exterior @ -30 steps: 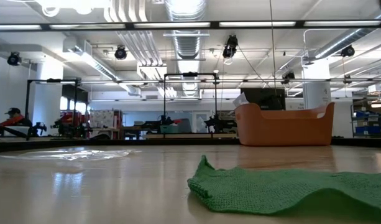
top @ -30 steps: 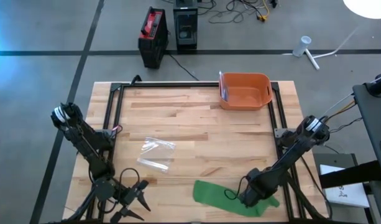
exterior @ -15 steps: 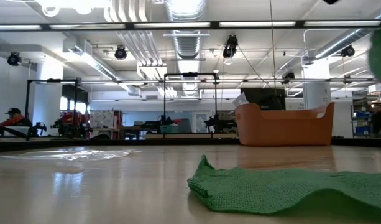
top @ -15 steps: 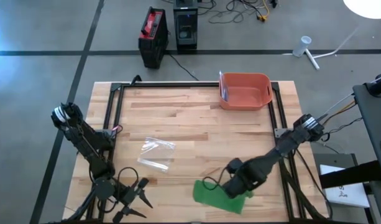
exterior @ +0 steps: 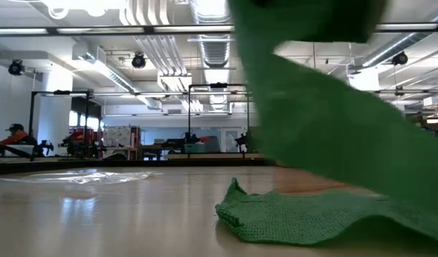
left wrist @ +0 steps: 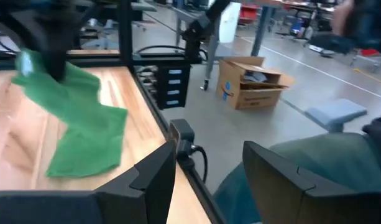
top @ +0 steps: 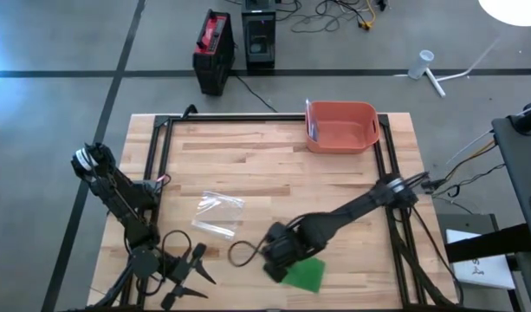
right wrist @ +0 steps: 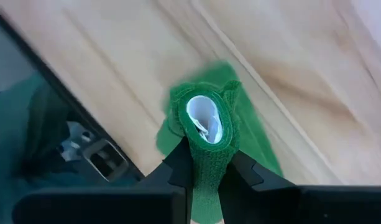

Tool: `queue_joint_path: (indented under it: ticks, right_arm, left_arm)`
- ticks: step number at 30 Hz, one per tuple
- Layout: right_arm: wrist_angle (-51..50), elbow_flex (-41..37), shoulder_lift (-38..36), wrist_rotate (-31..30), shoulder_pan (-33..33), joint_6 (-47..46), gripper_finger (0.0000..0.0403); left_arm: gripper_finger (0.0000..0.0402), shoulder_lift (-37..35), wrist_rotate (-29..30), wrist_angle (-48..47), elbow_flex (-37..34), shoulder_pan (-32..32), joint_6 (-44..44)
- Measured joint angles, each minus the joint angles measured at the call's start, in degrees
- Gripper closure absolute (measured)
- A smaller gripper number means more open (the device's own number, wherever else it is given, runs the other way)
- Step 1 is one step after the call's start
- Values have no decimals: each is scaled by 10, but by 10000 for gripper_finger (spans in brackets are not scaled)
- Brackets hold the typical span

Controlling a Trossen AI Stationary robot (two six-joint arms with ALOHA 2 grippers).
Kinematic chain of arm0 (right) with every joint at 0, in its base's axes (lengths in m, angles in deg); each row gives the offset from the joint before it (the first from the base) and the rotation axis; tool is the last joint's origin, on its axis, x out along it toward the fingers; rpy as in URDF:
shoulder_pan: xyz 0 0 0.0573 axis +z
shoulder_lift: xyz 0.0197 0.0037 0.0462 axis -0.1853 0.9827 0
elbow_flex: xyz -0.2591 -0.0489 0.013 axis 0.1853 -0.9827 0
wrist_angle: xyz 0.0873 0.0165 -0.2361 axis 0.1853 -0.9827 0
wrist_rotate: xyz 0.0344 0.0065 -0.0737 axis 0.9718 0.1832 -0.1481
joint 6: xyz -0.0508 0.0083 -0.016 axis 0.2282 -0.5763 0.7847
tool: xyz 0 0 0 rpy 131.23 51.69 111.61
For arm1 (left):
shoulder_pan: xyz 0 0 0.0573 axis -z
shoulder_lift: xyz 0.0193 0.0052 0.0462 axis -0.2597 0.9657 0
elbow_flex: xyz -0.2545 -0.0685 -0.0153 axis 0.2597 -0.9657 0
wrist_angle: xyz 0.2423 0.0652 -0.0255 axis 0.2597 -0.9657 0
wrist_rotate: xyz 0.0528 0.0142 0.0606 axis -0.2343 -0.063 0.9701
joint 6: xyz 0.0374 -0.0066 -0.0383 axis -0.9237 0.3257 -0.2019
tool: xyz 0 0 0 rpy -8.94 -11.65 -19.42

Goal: Roll bandage
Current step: Roll the green bandage

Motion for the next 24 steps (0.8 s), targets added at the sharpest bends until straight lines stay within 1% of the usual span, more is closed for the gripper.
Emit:
queue_joint_path:
  ticks: [5, 6, 8, 10, 11, 14, 18, 19, 21, 24]
  right_arm:
    - [-1, 163, 110, -59, 2, 98, 359]
    - [19, 171, 123, -70, 3, 114, 359]
    - [91, 139, 121, -78, 5, 130, 359]
    - [127, 122, 120, -89, 6, 132, 359]
    - [129, 121, 119, -97, 8, 132, 359]
    - [109, 122, 118, -119, 9, 135, 358]
    - [76, 127, 118, -155, 12, 147, 348]
    - [64, 127, 118, -166, 12, 147, 346]
    - [44, 127, 118, -174, 13, 151, 342]
    - [46, 126, 118, -178, 13, 173, 338]
  left_arm:
    - [223, 0, 53, 3, 0, -2, 0]
    - [223, 0, 59, 3, 0, -3, 0]
    - [223, 0, 65, 6, 0, -7, 1]
    - [223, 1, 66, 8, 0, -16, 10]
    - [223, 4, 66, 8, 0, -21, 18]
    - [223, 22, 62, 5, -1, -50, 36]
    - [223, 59, 5, 23, -2, -112, 51]
    - [223, 69, 0, 33, -2, -124, 49]
    - [223, 89, 0, 41, -2, -147, 46]
    - [223, 115, -5, 63, -2, -175, 43]
